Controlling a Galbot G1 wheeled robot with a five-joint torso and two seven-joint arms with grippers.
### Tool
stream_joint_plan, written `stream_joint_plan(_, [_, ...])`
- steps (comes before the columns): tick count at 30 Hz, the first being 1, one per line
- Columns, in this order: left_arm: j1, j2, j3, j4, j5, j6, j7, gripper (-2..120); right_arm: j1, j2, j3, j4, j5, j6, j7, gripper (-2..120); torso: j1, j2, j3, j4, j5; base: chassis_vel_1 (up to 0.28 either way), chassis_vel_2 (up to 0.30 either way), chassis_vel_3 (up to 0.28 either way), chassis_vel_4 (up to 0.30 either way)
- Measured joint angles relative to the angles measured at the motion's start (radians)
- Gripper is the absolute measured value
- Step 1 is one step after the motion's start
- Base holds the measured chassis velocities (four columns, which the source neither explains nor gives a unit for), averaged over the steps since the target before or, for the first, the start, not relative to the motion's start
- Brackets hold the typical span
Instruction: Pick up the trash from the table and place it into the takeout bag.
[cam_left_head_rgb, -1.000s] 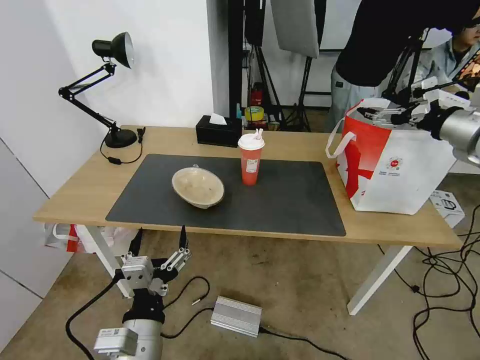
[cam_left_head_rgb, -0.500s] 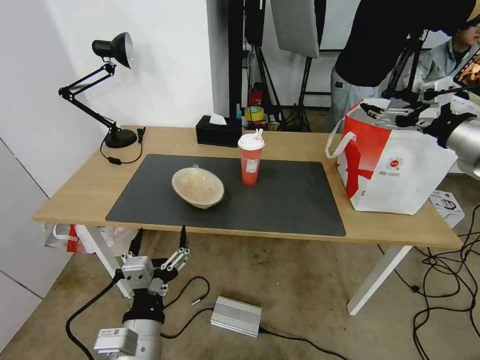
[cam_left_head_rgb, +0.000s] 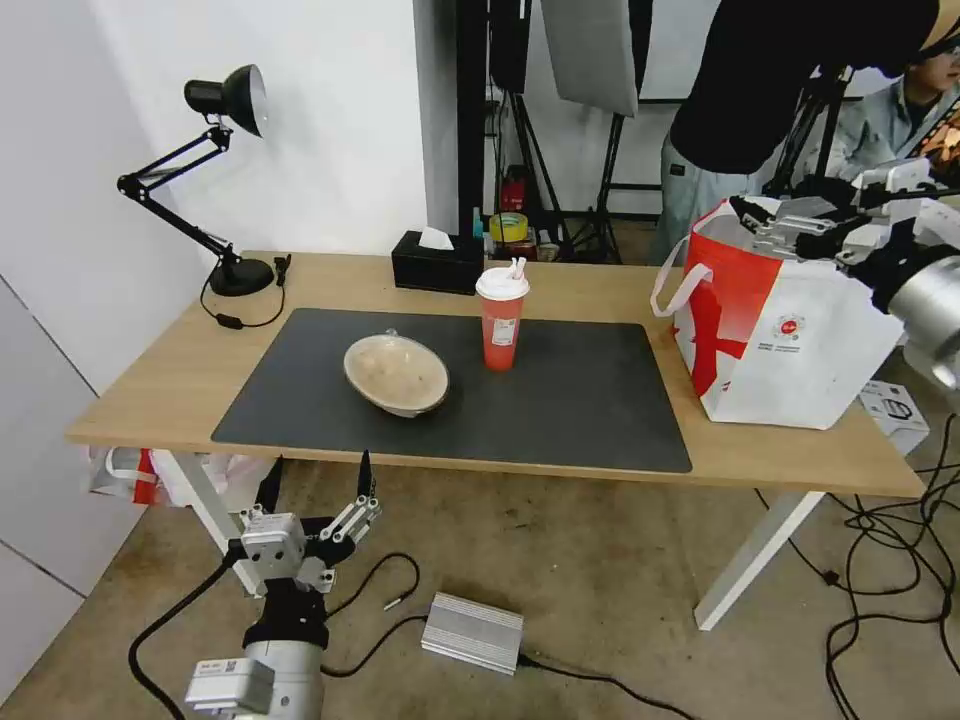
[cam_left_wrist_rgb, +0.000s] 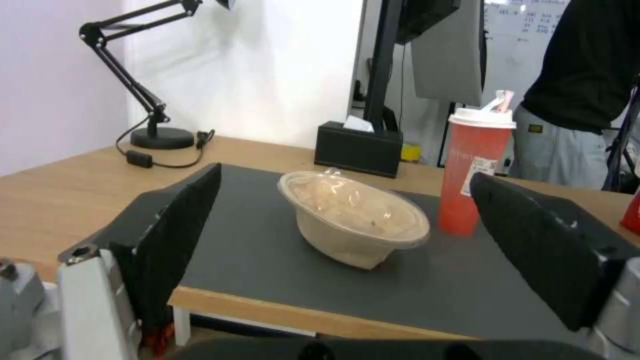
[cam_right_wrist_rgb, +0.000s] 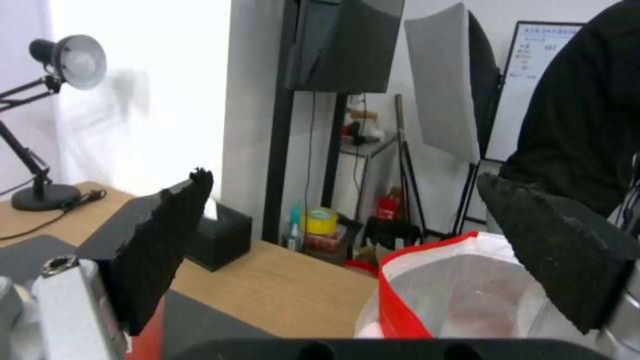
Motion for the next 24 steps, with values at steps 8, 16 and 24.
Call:
stream_joint_plan(8, [-0.001,0.000,-0.001,-0.002,0.002,0.000,0.000,100,-0.087,0.015,0.061,0.042,-0.015,0.018,0.006,100,0.000,0.000,0.000,0.0000,0.0001,0.000,0.000,0.000,0.000])
stream_joint_plan(16, [-0.002,-0.010,-0.002,-0.005,0.002,0.000,0.000,100,-0.198,0.049,0.141,0.109,-0.037,0.036,0.005,100,0.000,0.000,0.000,0.0000,0.0000,0.000,0.000,0.000,0.000])
stream_joint_plan(24, [-0.002,-0.013,-0.003,-0.007,0.002,0.000,0.000,100,-0.233,0.087,0.156,0.151,-0.060,0.038,0.023,100,0.000,0.000,0.000,0.0000,0.0000,0.000,0.000,0.000,0.000])
